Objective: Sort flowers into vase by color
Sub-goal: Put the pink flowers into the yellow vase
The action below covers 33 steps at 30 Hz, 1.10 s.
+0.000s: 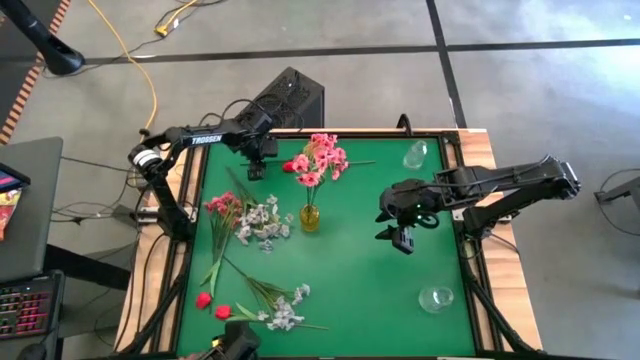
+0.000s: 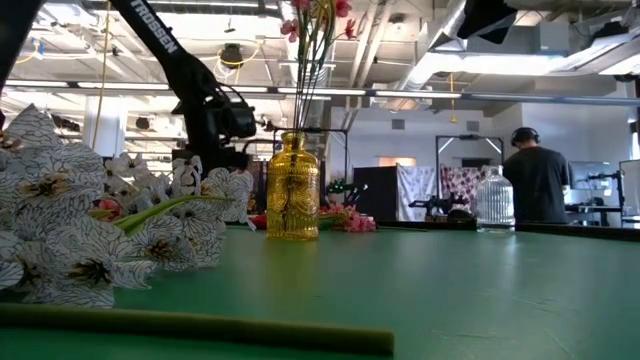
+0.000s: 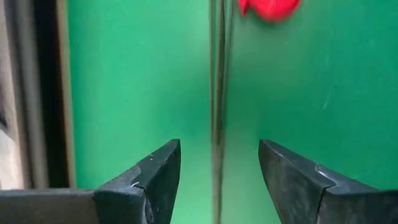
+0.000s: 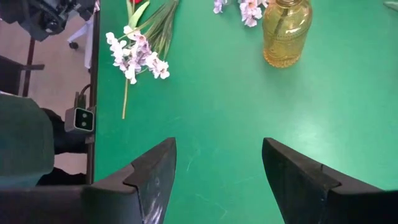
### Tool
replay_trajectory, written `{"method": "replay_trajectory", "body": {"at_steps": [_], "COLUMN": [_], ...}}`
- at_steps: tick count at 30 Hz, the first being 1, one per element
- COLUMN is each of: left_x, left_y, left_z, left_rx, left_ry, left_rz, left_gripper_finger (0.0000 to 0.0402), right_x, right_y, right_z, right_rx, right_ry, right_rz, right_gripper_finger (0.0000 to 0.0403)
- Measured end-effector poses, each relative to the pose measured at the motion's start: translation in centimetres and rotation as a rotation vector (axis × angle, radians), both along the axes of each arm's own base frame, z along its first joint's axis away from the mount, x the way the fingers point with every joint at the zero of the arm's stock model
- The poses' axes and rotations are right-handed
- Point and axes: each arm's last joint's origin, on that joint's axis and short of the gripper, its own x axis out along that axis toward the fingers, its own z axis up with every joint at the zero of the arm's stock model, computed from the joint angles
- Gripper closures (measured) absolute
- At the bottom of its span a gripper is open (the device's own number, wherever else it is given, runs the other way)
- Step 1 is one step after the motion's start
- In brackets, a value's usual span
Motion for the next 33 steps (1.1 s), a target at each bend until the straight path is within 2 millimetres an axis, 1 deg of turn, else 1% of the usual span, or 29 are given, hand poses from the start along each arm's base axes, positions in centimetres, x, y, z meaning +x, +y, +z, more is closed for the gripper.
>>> {"method": "replay_trajectory", "body": {"at_steps": [2, 5, 8, 11, 16, 17, 18, 20, 22, 27, 30, 33], "left_x": [-0.1, 0.0, 0.0, 0.0, 0.2, 0.3, 0.4, 0.5, 0.7, 1.3, 1.7, 1.9], "left_y": [0.0, 0.1, 0.0, -0.1, 0.2, 0.3, 0.3, 0.5, 0.7, 0.9, 0.9, 0.6], "left_z": [-0.8, -1.5, -1.7, -1.6, -1.2, -1.0, -0.9, -0.5, 0.1, 2.6, 4.5, 6.8], "left_rx": [-0.033, -0.058, -0.077, -0.079, -0.084, -0.087, -0.091, -0.098, -0.117, -0.204, -0.242, -0.247], "left_ry": [0.034, 0.046, 0.037, 0.035, 0.039, 0.039, 0.038, 0.040, 0.040, 0.009, -0.044, -0.128], "left_rz": [0.006, 0.032, 0.043, 0.036, 0.045, 0.057, 0.072, 0.100, 0.119, 0.124, 0.112, 0.087], "left_gripper_finger": [0.0196, 0.0197, 0.0215, 0.0261, 0.0371, 0.0385, 0.0390, 0.0390, 0.0390, 0.0398, 0.0399, 0.0399], "right_x": [0.0, 0.0, 0.0, 0.0, 0.0, 0.0, 0.0, 0.0, 0.0, 0.0, 0.0, 0.1], "right_y": [0.0, -0.1, 0.0, 0.0, 0.0, 0.0, 0.0, 0.0, 0.0, -0.2, -0.2, -0.5], "right_z": [0.0, 0.0, 0.0, 0.0, 0.0, 0.0, 0.0, 0.0, 0.0, 0.0, 0.0, 0.0], "right_rx": [-0.001, -0.005, -0.005, -0.006, -0.007, -0.006, -0.006, -0.006, -0.007, -0.020, -0.025, -0.031], "right_ry": [0.000, -0.001, -0.001, -0.001, -0.001, -0.001, -0.001, -0.001, -0.001, -0.005, -0.006, -0.007], "right_rz": [-0.001, 0.000, 0.001, 0.002, 0.002, 0.003, 0.002, 0.003, 0.003, 0.012, 0.016, 0.008], "right_gripper_finger": [0.0138, 0.0138, 0.0138, 0.0138, 0.0138, 0.0138, 0.0138, 0.0138, 0.0138, 0.0138, 0.0138, 0.0138]}}
